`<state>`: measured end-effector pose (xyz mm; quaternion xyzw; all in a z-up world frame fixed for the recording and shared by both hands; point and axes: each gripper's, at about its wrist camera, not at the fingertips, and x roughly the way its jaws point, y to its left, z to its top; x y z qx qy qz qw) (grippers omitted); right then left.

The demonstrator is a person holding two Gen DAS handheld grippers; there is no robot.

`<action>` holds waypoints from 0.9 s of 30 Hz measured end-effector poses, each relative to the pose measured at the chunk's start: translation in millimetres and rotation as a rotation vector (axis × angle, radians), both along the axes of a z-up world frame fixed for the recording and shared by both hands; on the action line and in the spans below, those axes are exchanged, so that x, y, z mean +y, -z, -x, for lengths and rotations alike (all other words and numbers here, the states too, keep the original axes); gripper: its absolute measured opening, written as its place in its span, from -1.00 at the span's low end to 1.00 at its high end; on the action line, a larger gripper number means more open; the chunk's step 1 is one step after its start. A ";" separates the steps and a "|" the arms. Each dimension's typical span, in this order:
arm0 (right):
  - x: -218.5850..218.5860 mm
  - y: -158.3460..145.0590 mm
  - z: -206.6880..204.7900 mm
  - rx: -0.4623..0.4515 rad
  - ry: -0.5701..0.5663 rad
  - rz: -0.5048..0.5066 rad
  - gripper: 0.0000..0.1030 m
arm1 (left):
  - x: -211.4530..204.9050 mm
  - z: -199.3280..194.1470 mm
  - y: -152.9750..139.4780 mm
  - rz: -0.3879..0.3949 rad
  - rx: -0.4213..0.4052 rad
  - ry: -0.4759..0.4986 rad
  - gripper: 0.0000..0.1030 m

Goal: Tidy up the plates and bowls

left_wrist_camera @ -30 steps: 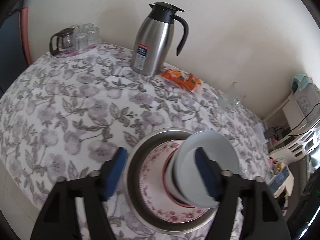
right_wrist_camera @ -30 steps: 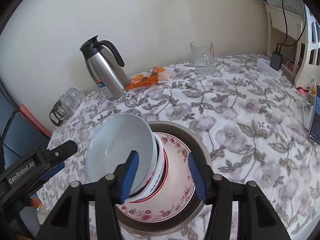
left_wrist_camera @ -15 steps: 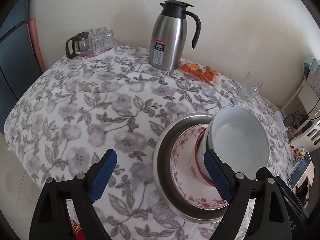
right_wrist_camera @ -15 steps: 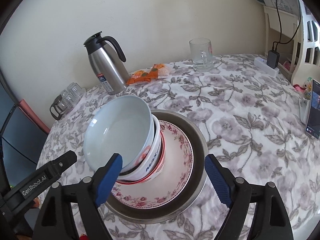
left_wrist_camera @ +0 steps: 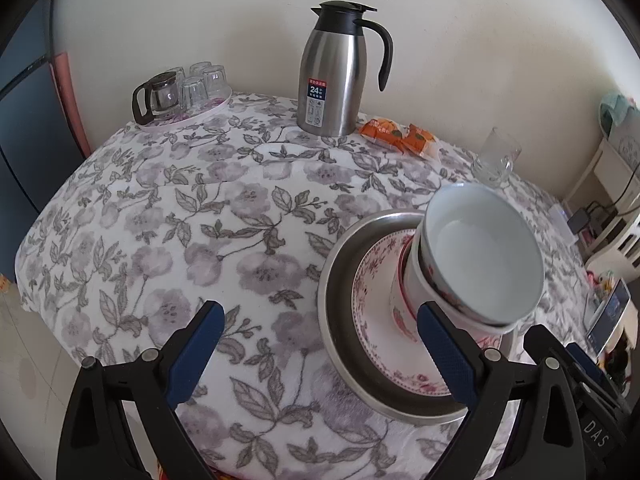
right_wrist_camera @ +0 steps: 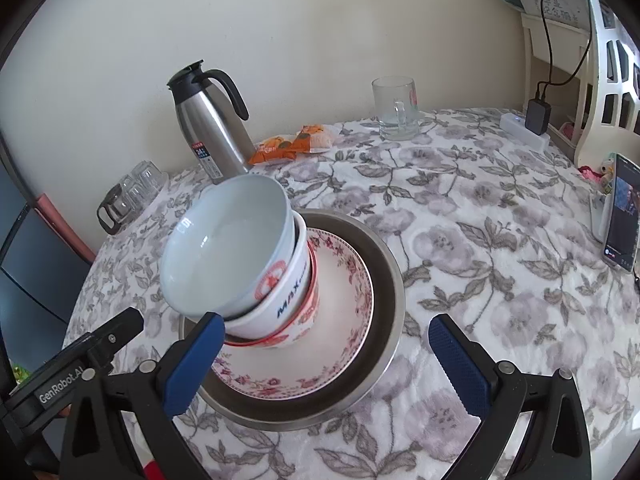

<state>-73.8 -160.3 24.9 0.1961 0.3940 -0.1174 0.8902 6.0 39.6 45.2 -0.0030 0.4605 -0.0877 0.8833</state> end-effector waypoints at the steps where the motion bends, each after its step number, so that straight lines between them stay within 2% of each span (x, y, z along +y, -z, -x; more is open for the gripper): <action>1: 0.0 0.7 0.8 0.002 0.002 0.003 1.00 | -0.9 1.0 0.3 -0.012 -0.002 0.003 0.89; 5: -0.5 3.0 3.7 0.014 0.009 0.013 1.00 | -5.4 5.5 -0.5 -0.065 -0.024 0.018 0.89; 9: -2.7 6.1 6.7 0.034 0.018 0.020 1.00 | -3.7 7.5 -0.5 -0.047 -0.007 0.026 0.89; 14: -4.9 8.5 12.1 0.049 0.030 0.032 1.00 | -3.9 7.8 6.8 -0.046 0.051 0.035 0.89; 20: -7.1 13.7 16.7 0.078 0.045 0.049 1.00 | -9.6 13.1 12.8 -0.181 0.061 -0.003 0.89; 24: -6.4 15.2 19.5 0.084 0.044 0.056 1.00 | -9.1 15.4 15.0 -0.173 0.077 0.018 0.89; 27: -6.1 16.7 20.9 0.090 0.043 0.061 1.00 | -9.6 17.5 16.5 -0.195 0.079 0.024 0.89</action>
